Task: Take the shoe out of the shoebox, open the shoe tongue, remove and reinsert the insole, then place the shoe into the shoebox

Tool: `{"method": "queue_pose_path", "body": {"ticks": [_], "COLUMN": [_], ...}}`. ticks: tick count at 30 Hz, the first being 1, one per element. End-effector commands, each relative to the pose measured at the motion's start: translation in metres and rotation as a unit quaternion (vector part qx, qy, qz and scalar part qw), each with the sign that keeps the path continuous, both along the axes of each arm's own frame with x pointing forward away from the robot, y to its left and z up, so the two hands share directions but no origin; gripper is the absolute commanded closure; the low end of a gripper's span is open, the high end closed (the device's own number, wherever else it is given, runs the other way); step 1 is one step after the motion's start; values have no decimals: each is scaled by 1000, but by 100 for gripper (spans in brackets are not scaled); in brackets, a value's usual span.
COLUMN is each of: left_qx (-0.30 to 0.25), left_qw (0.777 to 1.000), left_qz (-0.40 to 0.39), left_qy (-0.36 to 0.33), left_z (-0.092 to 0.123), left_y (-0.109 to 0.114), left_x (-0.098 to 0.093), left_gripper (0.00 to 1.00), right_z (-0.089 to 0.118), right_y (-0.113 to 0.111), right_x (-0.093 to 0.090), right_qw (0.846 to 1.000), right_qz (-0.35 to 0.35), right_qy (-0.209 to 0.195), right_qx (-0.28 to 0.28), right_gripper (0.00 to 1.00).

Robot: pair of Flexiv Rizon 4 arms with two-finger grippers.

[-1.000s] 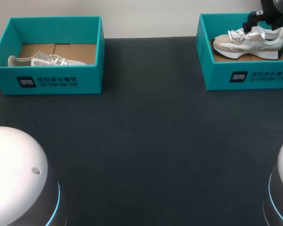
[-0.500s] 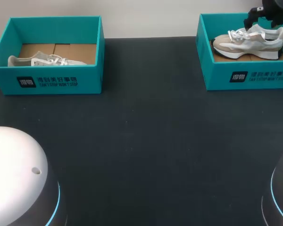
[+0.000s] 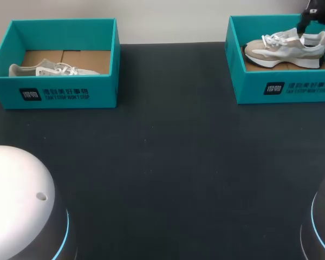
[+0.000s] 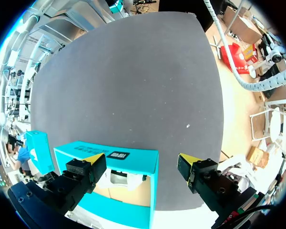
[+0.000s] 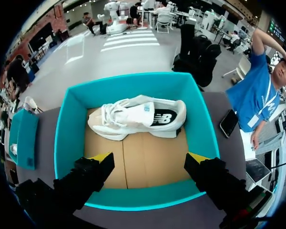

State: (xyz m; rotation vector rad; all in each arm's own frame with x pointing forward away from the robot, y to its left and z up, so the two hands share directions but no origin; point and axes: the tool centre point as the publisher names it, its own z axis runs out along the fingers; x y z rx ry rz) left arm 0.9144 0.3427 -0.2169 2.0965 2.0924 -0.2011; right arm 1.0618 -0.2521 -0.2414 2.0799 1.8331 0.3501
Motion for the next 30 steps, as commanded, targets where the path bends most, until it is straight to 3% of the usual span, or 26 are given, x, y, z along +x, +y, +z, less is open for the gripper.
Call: {"method": "queue_pose_path", "body": {"ticks": [1,9,17,20,24,30], "left_qx": [1,1,1,1,1,1], "left_qw": [1000,1000,1000,1000,1000,1000], "left_qz": [0,0,0,0,0,0], "left_qy": [0,0,0,0,0,0], "left_z": [1,1,1,1,1,1], "left_y": [0,0,0,0,0,0], "left_x": [0,0,0,0,0,0], "left_gripper": [0,0,0,0,0,0], "right_z": [-5,-22,-43,-47,-59,-72], "right_y": [-12,-38,-51,-52,-64,-76], "right_x": [40,69,83,85,86,88], "right_qw": [999,998,996,995,994,992], "right_qz": [-3,-13,-29,-35,-39,-46], "right_qy": [34,64,83,90,99,114], "right_qx": [13,25,14,16,8,-6], "right_gripper": [0,0,0,9,35,49]}}
